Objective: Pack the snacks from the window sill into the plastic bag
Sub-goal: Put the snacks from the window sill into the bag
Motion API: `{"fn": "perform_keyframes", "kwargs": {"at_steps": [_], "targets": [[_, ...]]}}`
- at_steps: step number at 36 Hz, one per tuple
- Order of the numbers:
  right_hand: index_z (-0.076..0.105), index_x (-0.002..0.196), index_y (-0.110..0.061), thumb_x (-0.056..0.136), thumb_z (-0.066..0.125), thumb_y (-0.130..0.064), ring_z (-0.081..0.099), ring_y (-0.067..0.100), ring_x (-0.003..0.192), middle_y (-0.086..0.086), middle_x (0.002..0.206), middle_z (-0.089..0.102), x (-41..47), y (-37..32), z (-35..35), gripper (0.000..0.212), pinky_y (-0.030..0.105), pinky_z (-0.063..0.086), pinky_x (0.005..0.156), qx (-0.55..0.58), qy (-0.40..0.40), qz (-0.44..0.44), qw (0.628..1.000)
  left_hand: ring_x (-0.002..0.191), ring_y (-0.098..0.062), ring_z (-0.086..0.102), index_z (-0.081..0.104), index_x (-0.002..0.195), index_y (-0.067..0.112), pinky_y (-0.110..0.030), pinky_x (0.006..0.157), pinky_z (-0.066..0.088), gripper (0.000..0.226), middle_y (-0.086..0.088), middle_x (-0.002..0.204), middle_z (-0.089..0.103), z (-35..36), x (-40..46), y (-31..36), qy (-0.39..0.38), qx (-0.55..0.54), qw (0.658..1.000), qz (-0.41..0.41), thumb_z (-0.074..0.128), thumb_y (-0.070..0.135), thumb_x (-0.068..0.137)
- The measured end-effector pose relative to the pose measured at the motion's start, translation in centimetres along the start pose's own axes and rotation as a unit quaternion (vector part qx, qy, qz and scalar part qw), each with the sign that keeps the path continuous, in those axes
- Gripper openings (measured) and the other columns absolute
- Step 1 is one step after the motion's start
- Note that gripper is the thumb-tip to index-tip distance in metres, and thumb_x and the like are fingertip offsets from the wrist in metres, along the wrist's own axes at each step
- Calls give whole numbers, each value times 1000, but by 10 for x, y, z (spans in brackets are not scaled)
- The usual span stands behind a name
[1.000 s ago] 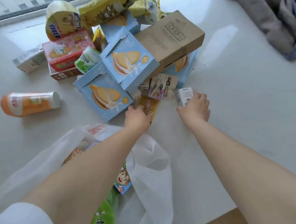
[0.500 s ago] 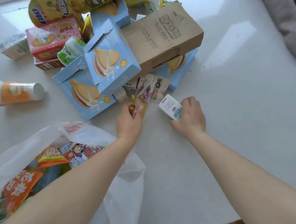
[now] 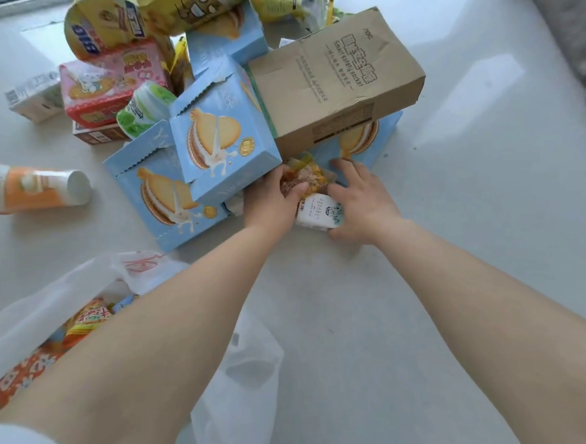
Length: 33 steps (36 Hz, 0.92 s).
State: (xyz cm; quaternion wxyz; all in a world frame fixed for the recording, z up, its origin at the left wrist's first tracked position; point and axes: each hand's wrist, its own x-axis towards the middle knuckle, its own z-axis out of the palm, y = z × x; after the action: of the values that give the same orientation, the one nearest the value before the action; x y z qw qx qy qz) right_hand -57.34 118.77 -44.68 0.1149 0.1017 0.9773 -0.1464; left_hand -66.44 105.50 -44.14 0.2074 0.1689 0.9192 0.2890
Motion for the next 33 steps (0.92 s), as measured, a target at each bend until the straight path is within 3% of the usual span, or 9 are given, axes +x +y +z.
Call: {"fn": "perform_keyframes", "kwargs": {"at_steps": [8, 10, 12, 14, 17, 22, 26, 30, 33], "targets": [[54, 119, -21, 69, 71, -42, -2, 19, 146, 3, 158, 6, -21, 11, 9, 57, 35, 26, 111, 42, -8, 40, 998, 130, -25, 42, 32, 142, 15, -35, 103, 38, 83, -4, 143, 43, -3, 3, 2, -39, 5, 998, -45, 70, 50, 77], [55, 118, -20, 70, 72, -41, -2, 19, 147, 4, 158, 7, -29, 15, 12, 55, 35, 28, 110, 42, -7, 59, 997, 131, -26, 42, 31, 143, 17, -35, 104, 38, 85, -4, 144, 42, -1, 6, 8, -56, 16, 997, -40, 71, 50, 76], [58, 113, -14, 66, 75, -36, 8, 25, 146, 9, 156, 15, -36, 14, 16, 55, 38, 32, 107, 46, 11, 74, 996, 128, -27, 43, 36, 139, 18, -32, 100, 36, 75, -5, 139, 45, 4, 7, 17, -73, 30, 996, -40, 70, 46, 79], [59, 105, -8, 61, 77, -30, 26, 32, 138, 13, 150, 28, -43, 14, 21, 53, 40, 42, 94, 58, 37, 96, 993, 127, -27, 43, 38, 136, 14, -31, 97, 36, 71, -8, 138, 47, 10, 9, 24, -85, 46, 994, -48, 70, 43, 80], [54, 107, -6, 64, 75, -31, 40, 30, 122, 9, 140, 38, -58, 15, 29, 54, 35, 44, 75, 55, 41, 159, 985, 133, -27, 36, 30, 140, 9, -36, 101, 33, 79, -11, 144, 37, 16, 17, 32, -97, 111, 987, -64, 69, 44, 81], [45, 115, -7, 71, 67, -36, 42, 26, 110, 6, 122, 43, -74, 13, 41, 58, 33, 38, 75, 61, 37, 289, 955, 134, -31, 31, 21, 144, 8, -38, 103, 34, 100, -16, 144, 29, 28, 33, 31, -105, 174, 976, -75, 76, 48, 70], [43, 117, -8, 71, 66, -38, 41, 27, 111, 6, 121, 42, -73, 12, 41, 60, 35, 39, 79, 69, 35, 314, 946, 137, -32, 25, 6, 148, 14, -42, 109, 32, 119, -16, 147, 23, 34, 38, 32, -132, 214, 965, -75, 79, 52, 63], [43, 119, -8, 72, 66, -38, 41, 27, 112, 6, 122, 41, -73, 13, 40, 61, 35, 39, 79, 79, 27, 319, 944, 131, -34, 36, 13, 146, 17, -48, 104, 37, 115, -15, 141, 37, 39, 30, 25, -140, 201, 964, -99, 81, 49, 58], [44, 118, -8, 72, 66, -36, 43, 28, 111, 7, 121, 43, -76, 9, 41, 58, 35, 39, 78, 102, 34, 333, 937, 126, -36, 37, 24, 140, 18, -42, 103, 33, 95, -19, 133, 40, 42, 12, 17, -99, 189, 975, -65, 76, 45, 65]]}}
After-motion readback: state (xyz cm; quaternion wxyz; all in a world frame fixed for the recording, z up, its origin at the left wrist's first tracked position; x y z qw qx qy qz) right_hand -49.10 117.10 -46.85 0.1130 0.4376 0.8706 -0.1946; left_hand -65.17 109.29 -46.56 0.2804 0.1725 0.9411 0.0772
